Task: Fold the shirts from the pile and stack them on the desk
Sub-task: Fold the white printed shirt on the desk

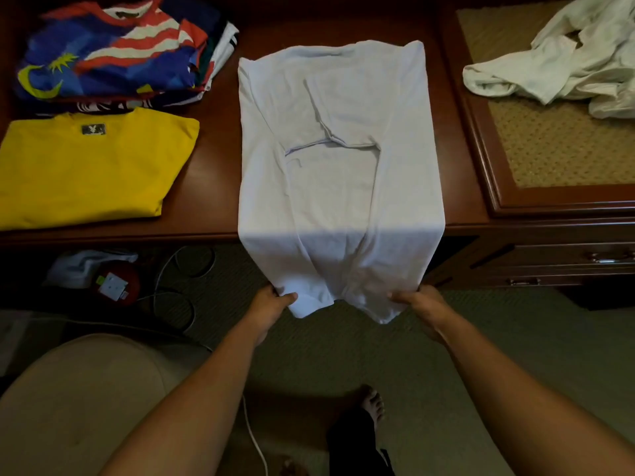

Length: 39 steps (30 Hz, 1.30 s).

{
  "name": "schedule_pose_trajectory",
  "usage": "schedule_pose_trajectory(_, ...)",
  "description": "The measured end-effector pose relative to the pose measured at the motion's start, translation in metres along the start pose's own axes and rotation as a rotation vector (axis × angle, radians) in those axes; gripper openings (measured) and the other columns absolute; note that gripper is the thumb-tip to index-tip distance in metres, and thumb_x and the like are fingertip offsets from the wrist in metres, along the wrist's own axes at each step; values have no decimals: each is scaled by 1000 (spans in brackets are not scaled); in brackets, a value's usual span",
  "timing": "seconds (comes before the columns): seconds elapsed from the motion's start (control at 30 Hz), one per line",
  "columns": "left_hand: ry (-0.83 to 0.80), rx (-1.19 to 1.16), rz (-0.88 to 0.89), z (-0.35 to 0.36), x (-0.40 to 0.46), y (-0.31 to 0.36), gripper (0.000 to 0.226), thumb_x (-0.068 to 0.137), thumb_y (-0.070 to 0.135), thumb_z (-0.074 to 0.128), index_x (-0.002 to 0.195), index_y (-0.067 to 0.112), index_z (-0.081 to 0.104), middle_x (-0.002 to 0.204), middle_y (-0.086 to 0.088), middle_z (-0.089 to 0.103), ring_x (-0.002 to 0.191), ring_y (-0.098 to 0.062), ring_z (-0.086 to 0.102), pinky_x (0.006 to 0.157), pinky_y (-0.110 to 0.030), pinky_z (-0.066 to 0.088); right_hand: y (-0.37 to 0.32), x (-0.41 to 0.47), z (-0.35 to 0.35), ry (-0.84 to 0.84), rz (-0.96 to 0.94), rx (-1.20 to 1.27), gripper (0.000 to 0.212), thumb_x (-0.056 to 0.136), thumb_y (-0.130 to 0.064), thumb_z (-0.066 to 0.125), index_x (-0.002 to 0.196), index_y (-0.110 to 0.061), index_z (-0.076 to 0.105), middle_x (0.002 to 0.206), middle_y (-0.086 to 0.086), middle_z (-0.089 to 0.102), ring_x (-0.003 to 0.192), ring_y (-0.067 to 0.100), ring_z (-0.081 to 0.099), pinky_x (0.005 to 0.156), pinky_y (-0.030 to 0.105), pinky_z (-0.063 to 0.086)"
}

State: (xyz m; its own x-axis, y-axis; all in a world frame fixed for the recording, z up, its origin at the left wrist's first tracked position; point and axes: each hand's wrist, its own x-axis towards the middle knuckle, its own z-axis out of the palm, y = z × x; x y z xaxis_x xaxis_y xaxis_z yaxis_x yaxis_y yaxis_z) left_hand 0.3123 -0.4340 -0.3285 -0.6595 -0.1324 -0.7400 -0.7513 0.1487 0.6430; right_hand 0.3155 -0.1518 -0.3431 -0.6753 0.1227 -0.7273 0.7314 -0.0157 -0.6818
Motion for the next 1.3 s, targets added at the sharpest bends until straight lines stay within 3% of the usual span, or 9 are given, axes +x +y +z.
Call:
schedule_pose_trajectory(0.07, -13, 11, -43, 6, 0, -10, 39, 92, 9, 60, 130, 5, 52, 124, -8, 58, 119, -24, 52, 98, -33, 38, 11, -3, 4, -9, 24, -17, 27, 79, 3, 70, 103, -7, 63, 111, 15, 64, 105, 31, 60, 93, 41, 49)
schedule_pose_trajectory(0.27, -8, 48, -112, 11, -6, -41, 35, 96, 13, 54, 129, 2, 53, 125, -13, 58, 121, -28, 51, 97, -35, 38, 48, -14, 7, -14, 126, -121, 42, 82, 0, 68, 122, 2, 56, 115, 15, 59, 112, 31, 53, 100, 41, 44)
schedule_pose_trajectory(0.5, 116, -82, -7, -3, -42, -51, 24, 100, 11, 45, 120, 3, 56, 119, -19, 62, 103, -29, 59, 87, -35, 47, 59, -60, 3, 42, 62, 66, 20, 88, -1, 61, 104, -13, 66, 107, 12, 70, 100, 30, 64, 96, 48, 49)
schedule_pose_trajectory(0.63, 120, -199, -1, -11, -70, -40, 13, 100, 12, 45, 102, 12, 58, 117, -19, 63, 105, -32, 60, 95, -44, 48, 38, -96, 3, 110, -19, 122, 17, 95, -11, 56, 109, -12, 66, 103, 8, 71, 97, 29, 66, 89, 46, 53)
schedule_pose_trajectory(0.73, 96, -269, -28, -20, -95, -19, 11, 100, 16, 47, 98, 12, 58, 105, -13, 65, 92, -26, 62, 78, -36, 50, 14, -118, 5, 137, -49, 89, 16, 99, -18, 50, 105, -18, 65, 104, 6, 70, 96, 26, 66, 87, 46, 54)
schedule_pose_trajectory(0.97, -76, -396, -188, -36, -139, 34, 13, 93, 5, 57, 106, 4, 59, 108, -20, 66, 89, -34, 64, 85, -47, 50, -50, -161, 9, -36, 56, 268, 29, 99, -1, 41, 125, -8, 51, 122, 14, 62, 108, 32, 59, 82, 45, 51)
schedule_pose_trajectory(1.13, -40, -451, -143, -43, -147, 74, 29, 94, -4, 49, 122, 1, 53, 119, -23, 60, 101, -39, 62, 91, -53, 50, -97, -180, 8, -53, 38, 312, 50, 87, 16, 42, 133, -4, 42, 122, 19, 59, 104, 38, 60, 82, 47, 53)
schedule_pose_trajectory(1.2, 27, -435, -97, -46, -147, 98, 25, 94, -8, 46, 116, 2, 52, 127, -23, 54, 102, -38, 59, 92, -50, 49, -120, -177, 6, -28, 17, 267, 65, 85, 19, 44, 141, -11, 34, 124, 22, 55, 100, 41, 62, 79, 47, 54)
schedule_pose_trajectory(1.3, 102, -402, -15, -52, -133, 137, 40, 92, -13, 42, 128, 2, 48, 133, -24, 50, 99, -36, 57, 85, -42, 48, -160, -157, 3, 0, -28, 238, 76, 85, 19, 48, 150, -12, 23, 133, 27, 48, 95, 39, 64, 67, 40, 56)
